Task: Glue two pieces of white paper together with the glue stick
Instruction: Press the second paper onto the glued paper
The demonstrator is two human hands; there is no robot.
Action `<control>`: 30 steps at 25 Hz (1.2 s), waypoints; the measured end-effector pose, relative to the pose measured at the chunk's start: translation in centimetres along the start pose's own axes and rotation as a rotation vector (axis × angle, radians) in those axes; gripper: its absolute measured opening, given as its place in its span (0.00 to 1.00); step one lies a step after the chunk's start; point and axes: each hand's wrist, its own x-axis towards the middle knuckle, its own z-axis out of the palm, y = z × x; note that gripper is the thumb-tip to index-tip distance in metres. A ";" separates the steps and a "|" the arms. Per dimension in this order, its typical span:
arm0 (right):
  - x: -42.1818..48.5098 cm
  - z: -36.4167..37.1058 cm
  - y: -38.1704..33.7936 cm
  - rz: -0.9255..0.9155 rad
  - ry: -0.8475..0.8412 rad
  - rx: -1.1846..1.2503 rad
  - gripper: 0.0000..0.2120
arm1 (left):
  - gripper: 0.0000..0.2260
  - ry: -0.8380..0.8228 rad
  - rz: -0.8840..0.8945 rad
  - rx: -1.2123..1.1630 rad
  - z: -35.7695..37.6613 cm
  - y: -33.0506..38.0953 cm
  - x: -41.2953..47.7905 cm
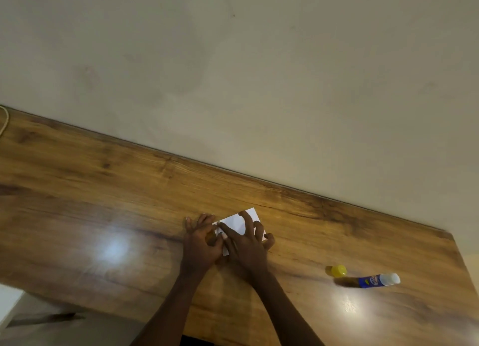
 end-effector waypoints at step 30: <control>-5.1 -1.4 -1.9 -0.008 0.172 -0.194 0.12 | 0.13 -0.036 -0.076 -0.048 -0.2 0.2 0.0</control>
